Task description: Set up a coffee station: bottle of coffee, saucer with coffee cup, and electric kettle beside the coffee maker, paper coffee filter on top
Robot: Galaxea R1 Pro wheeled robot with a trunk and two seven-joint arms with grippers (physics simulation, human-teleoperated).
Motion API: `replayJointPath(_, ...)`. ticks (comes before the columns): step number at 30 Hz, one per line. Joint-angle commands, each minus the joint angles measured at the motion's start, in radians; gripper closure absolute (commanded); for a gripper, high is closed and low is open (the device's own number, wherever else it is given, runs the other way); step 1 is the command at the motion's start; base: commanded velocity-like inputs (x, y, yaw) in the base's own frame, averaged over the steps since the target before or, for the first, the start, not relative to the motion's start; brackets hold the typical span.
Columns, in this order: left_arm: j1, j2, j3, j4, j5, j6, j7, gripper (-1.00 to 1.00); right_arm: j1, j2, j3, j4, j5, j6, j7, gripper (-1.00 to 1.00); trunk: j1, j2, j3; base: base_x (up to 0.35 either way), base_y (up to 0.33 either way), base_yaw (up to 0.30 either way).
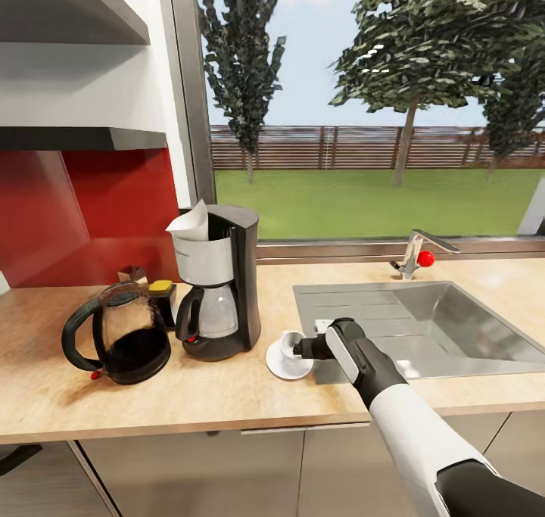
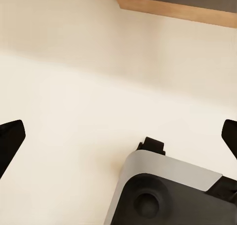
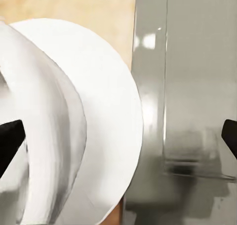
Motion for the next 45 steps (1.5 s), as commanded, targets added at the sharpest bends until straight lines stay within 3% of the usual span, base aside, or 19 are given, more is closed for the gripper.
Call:
replayJointPath(1, -0.001, 0.000, -0.009, 0.000, 0.009, -0.003, 0.003, -1.00, -0.001, 0.000, 0.003, -0.001, -0.010, 0.003, -0.010, -1.00, 0.000, -0.001, -0.001, 0.000, 0.000, 0.000)
replayJointPath(18, -0.001, 0.000, -0.009, 0.000, 0.008, -0.003, 0.003, -1.00, -0.001, 0.000, 0.003, -0.001, -0.010, 0.003, -0.010, -1.00, 0.000, -0.001, -0.001, 0.000, 0.000, 0.000)
replayJointPath(45, -0.001, 0.000, -0.009, 0.000, 0.008, -0.003, 0.003, -1.00, -0.001, 0.000, 0.002, -0.001, -0.010, 0.003, -0.010, -1.00, -0.103, 0.188, 0.124, 0.000, 0.000, 0.084)
